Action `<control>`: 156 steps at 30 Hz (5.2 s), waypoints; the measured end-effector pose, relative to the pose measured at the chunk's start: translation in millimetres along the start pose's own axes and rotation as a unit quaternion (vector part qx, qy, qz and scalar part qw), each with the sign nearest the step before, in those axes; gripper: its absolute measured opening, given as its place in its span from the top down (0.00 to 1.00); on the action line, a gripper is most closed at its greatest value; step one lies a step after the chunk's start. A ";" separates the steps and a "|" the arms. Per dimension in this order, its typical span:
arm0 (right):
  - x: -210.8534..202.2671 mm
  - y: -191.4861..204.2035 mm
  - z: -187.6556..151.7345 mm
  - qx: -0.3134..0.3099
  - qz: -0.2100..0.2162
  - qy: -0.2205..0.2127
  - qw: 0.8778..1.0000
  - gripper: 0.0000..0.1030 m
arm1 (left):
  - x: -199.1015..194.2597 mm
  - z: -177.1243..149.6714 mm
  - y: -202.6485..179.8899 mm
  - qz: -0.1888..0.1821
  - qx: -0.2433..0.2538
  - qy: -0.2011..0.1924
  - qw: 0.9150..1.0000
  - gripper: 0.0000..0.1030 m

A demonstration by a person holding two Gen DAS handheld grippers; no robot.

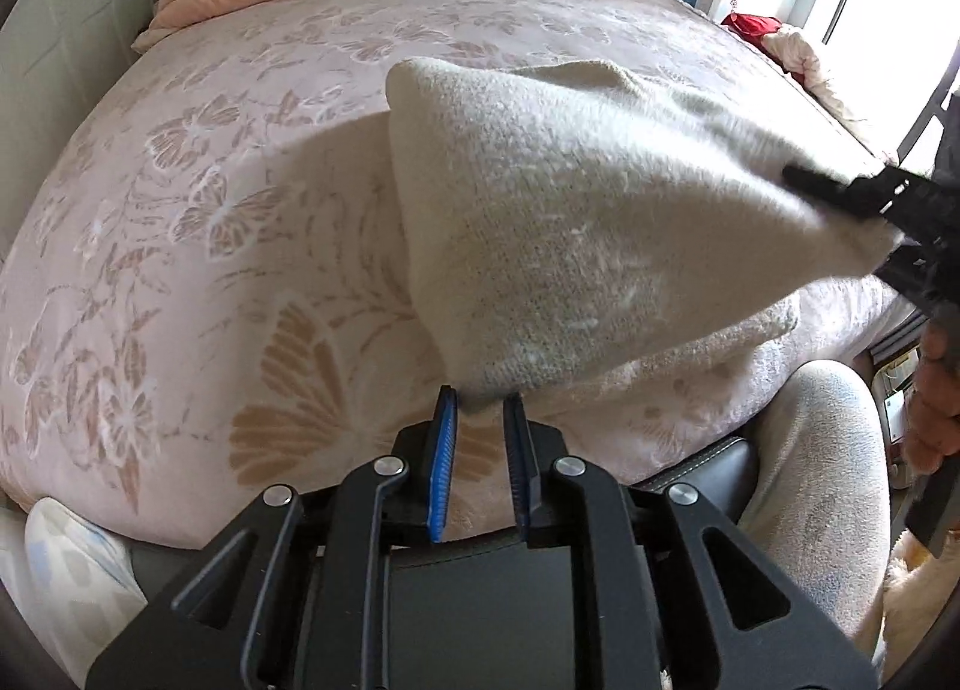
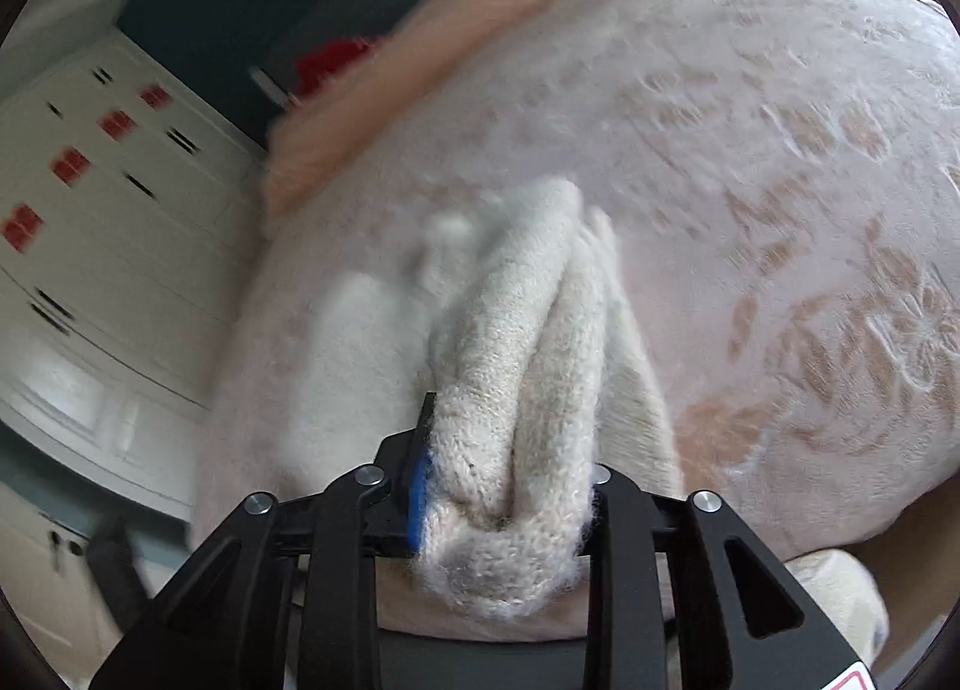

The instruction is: Fold small clothes

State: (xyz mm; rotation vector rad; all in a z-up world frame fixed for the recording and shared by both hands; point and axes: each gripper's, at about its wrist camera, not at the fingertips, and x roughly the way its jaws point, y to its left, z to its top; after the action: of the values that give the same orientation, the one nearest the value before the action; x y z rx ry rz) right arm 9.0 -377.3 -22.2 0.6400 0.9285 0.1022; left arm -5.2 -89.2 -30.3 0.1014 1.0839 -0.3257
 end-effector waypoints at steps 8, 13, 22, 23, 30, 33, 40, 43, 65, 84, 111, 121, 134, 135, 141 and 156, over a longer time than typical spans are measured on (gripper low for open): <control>-13.9 -4.4 1.8 0.005 -0.050 -0.014 0.999 0.52 | -4.3 -2.7 3.1 0.001 -0.005 0.006 1.000 0.80; -18.2 13.0 43.6 -0.037 -0.062 -0.033 0.997 0.39 | -47.2 9.6 1.7 -0.057 -0.027 -0.065 0.996 0.55; 56.2 32.7 80.6 -0.071 -0.059 0.037 0.995 0.91 | 6.7 38.7 -1.5 -0.066 -0.040 -0.010 0.997 0.53; 41.1 42.0 85.4 -0.079 -0.034 0.012 0.996 0.91 | 11.8 38.0 -0.1 -0.061 -0.041 -0.006 0.997 0.53; 87.1 0.0 85.6 -0.068 -0.105 0.090 0.988 0.89 | 27.1 37.7 -5.3 -0.036 -0.019 -0.003 0.999 0.49; 53.9 5.1 73.1 -0.058 -0.077 0.034 0.995 0.80 | 24.6 36.9 -5.7 -0.031 -0.011 -0.004 0.999 0.48; -35.4 4.8 5.6 -0.032 -0.042 0.009 0.999 0.52 | 7.3 24.6 14.3 -0.061 -0.049 0.004 0.997 0.39; -31.7 -5.9 -15.9 -0.005 -0.041 0.022 0.999 0.47 | 6.3 8.7 20.3 -0.050 -0.044 0.006 0.998 0.33; -51.3 32.6 -19.9 -0.075 -0.112 -0.021 0.991 0.75 | -1.8 0.7 30.1 0.020 -0.008 0.009 1.000 0.64; 71.8 151.8 -12.5 -0.165 0.002 0.102 0.981 0.87 | -48.5 -7.4 69.7 0.061 -0.050 -0.026 0.997 0.36; 22.6 41.8 32.7 -0.048 -0.076 0.052 0.995 0.82 | 14.6 70.2 -16.9 0.013 0.006 -0.008 1.000 0.28; 39.0 40.0 12.9 -0.061 -0.081 0.058 0.993 0.92 | 23.1 64.7 -20.2 0.023 0.012 0.000 1.000 0.28; 38.2 5.8 5.9 -0.032 -0.057 0.052 0.996 0.94 | 34.0 58.8 -20.9 0.046 0.027 0.005 0.999 0.23; 34.1 7.4 8.2 -0.026 -0.052 0.050 0.997 0.91 | 35.0 57.7 -20.4 0.050 0.030 0.006 0.998 0.23; -4.1 22.5 20.7 -0.043 -0.078 0.001 0.996 0.42 | 21.6 58.1 0.8 -0.014 -0.033 0.004 0.999 0.14; 60.1 -30.3 2.8 0.063 -0.024 0.074 0.995 0.05 | 85.2 49.2 55.4 -0.144 -0.205 0.044 0.967 0.04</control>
State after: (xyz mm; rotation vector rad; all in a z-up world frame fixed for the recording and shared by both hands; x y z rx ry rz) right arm 42.1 -382.2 -80.6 0.7339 1.0992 0.0488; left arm 90.0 -66.5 -86.6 -0.4178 1.2365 -0.3524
